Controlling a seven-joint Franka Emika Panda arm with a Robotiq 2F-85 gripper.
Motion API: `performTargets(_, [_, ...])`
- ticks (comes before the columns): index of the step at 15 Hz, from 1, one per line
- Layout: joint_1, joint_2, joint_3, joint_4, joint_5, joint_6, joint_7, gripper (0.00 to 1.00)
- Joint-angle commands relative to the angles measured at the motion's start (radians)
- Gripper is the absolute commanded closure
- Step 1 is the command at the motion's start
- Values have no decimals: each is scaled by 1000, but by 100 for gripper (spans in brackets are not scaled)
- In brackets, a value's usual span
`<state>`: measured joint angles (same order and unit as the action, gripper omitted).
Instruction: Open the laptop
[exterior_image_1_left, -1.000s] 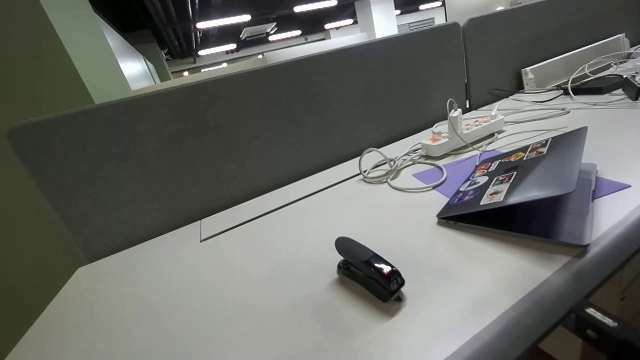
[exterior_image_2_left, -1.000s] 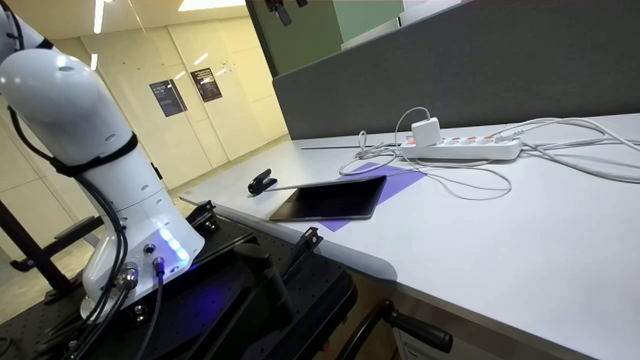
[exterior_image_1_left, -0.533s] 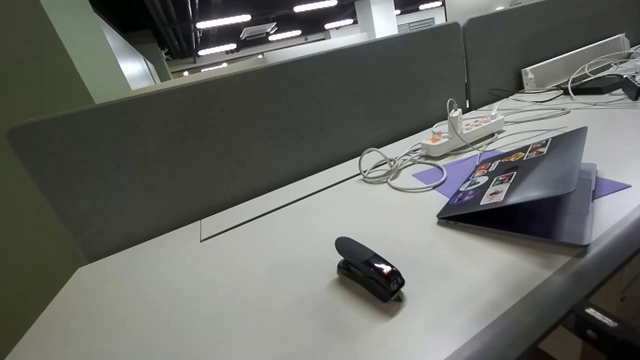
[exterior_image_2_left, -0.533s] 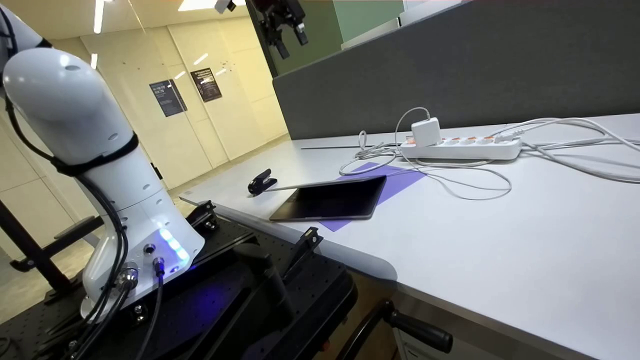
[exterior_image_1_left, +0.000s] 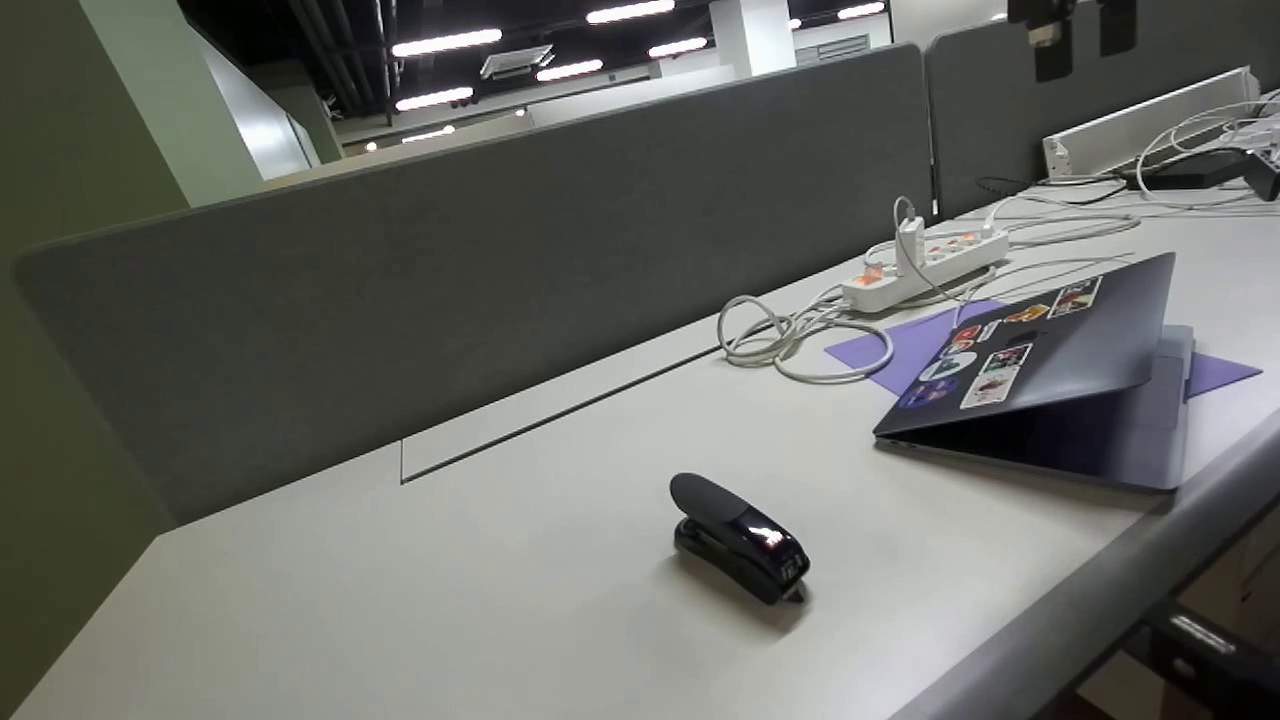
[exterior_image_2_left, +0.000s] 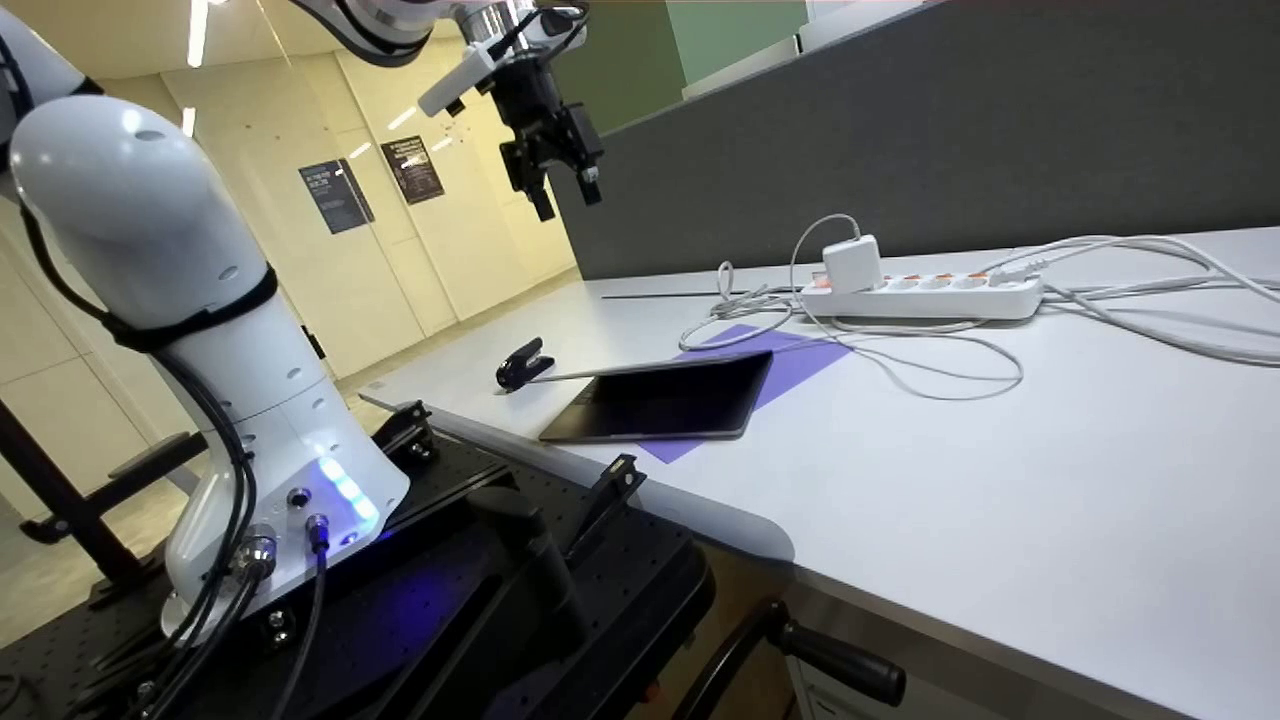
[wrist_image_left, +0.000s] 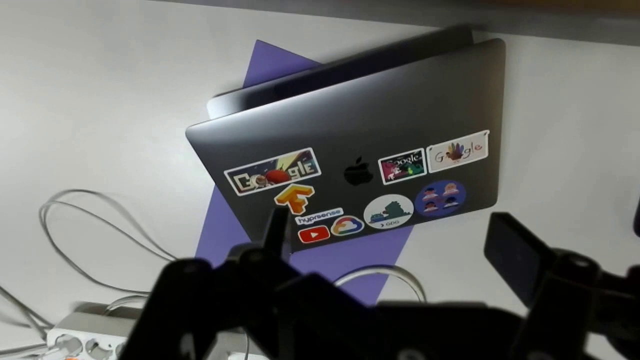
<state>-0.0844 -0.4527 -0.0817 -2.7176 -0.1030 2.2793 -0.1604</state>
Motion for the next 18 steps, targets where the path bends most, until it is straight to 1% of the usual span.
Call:
performTargets(1, [2,1,-8,-1,-2,0,-3,0])
performTargets(3, [8,-6,-1,-11,-9,17,-8,0])
performTargets(8, [5,-18,1,-112,-46,123,-35,0])
performTargets(9, [5,38,-4,-62,-44,114,-47,0])
performTargets(12, [-5,76,-20,-75,-53,124,-71,0])
performTargets(16, [-25,166,-46,-75,-57,142,-103,0])
performTargets(18, [-40,198,-52,-75,-56,131,-87,0])
